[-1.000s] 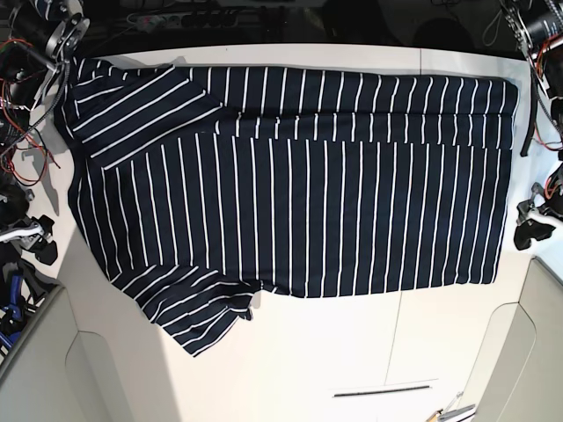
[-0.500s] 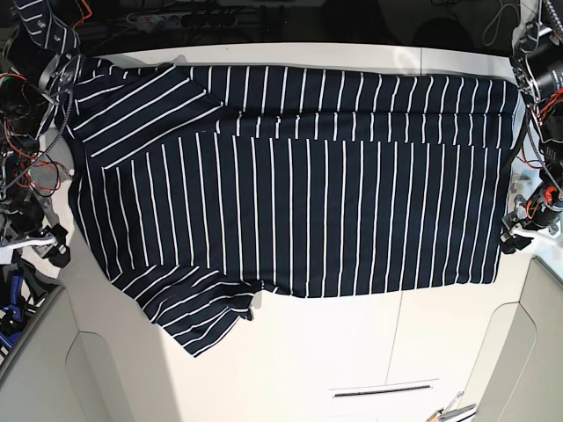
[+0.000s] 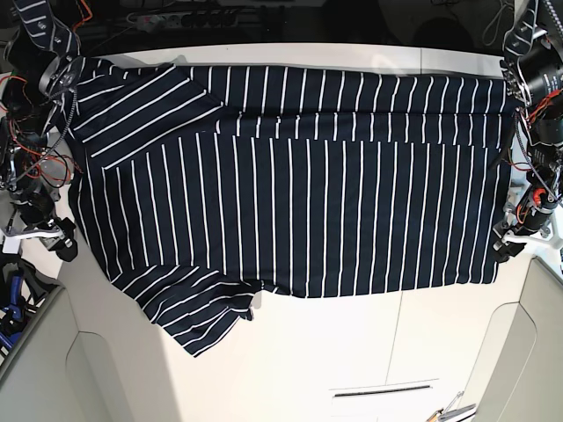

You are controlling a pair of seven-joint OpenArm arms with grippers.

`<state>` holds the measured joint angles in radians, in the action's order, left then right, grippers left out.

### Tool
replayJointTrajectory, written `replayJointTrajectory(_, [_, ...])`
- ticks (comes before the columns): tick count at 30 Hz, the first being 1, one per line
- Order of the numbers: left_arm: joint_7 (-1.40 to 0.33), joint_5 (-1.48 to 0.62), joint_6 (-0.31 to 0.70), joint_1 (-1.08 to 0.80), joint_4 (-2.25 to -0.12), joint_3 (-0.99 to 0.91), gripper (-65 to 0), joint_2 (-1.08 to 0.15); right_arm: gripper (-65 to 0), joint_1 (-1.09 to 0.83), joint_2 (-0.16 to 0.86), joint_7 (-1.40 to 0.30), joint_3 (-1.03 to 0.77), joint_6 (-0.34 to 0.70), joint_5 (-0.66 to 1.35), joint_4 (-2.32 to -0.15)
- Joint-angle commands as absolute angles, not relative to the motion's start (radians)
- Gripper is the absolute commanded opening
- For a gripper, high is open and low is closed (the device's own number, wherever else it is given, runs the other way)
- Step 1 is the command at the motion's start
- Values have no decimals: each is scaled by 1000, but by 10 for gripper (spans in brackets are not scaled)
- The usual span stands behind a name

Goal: Fold the T-shirt properly
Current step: 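Grasp the shirt's hem corners with both grippers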

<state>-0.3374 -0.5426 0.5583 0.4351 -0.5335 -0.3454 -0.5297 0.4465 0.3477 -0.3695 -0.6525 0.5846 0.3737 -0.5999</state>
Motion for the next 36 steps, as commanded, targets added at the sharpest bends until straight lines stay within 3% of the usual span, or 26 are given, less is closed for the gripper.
replayJointTrajectory(1, [-362,-534,558,449,-536,-344,-259,-537,-333,469,347,-384,-652,584,366,-604])
replayJointTrajectory(13, [-362,-535,561,449,-536,-344,-259,-510,-333,556,266,-370,-645,584,336,-604])
replayJointTrajectory(22, [-354,-534,564,450,-536,-297,-259,-476,-333,559,231,-362,-496,584,338,-604])
replayJointTrajectory(30, [-344,-534,564,471,-536,-251,-267,-477,-333,559,229,-362,-470,585,340,-604])
replayJointTrajectory(33, [-345,-534,564,480,-536,-251,-391,-477,-336,559,230,-362,-470,584,339,-604])
replayJointTrajectory(36, [-348,-534,561,480,-536,-251,-528,-477,-451,559,230,-354,-470,584,339,-604])
